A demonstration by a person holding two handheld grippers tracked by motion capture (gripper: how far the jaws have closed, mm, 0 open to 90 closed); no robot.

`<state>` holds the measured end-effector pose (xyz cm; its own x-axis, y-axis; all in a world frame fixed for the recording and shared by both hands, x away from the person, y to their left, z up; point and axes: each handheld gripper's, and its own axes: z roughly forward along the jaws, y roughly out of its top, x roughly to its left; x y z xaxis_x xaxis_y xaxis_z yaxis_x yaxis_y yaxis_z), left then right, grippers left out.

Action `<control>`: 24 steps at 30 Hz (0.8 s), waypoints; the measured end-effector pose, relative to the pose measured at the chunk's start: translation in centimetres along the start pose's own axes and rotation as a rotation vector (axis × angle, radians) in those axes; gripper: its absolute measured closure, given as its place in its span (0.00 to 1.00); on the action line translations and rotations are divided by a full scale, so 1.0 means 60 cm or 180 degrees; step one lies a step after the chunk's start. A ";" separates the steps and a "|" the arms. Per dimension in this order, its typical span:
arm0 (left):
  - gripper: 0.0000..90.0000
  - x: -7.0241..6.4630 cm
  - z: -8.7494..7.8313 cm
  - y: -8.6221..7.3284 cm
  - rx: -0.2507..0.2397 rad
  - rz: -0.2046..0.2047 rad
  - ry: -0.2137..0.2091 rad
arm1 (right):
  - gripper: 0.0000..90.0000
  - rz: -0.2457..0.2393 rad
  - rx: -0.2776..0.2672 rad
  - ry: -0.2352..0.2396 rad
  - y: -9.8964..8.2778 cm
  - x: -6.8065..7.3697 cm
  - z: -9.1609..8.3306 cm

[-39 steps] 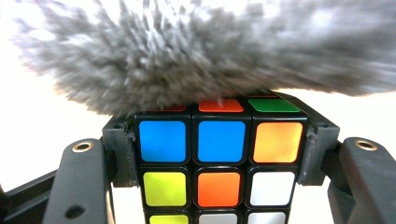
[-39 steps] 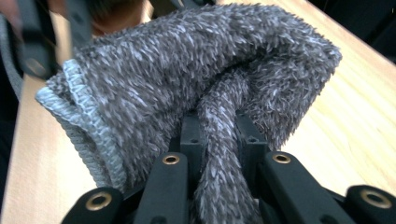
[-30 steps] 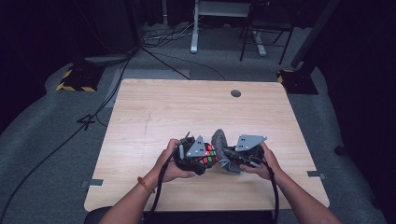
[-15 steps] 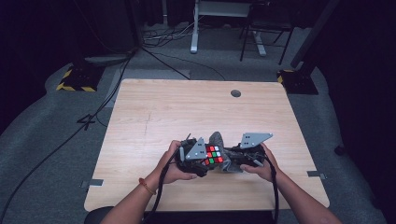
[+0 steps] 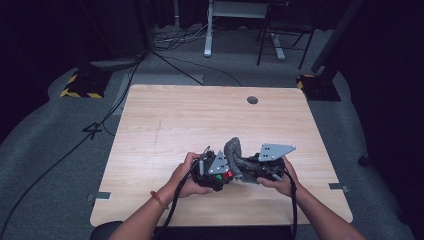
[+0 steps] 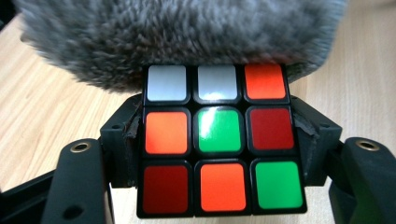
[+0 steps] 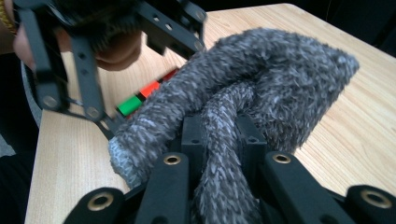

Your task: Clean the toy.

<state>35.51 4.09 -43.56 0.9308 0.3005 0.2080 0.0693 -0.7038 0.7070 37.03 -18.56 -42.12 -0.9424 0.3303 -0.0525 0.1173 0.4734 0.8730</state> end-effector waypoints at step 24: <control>0.37 0.020 -0.046 -0.004 -0.0544 -0.0178 0.0124 | 0.87 -0.0094 0.0366 0.0065 -0.024 -0.016 0.022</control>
<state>35.61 6.41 -41.60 0.9124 0.3633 0.1888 0.0555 -0.5666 0.8221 38.17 -18.48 -43.93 -0.9521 0.2986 -0.0665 0.1233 0.5737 0.8097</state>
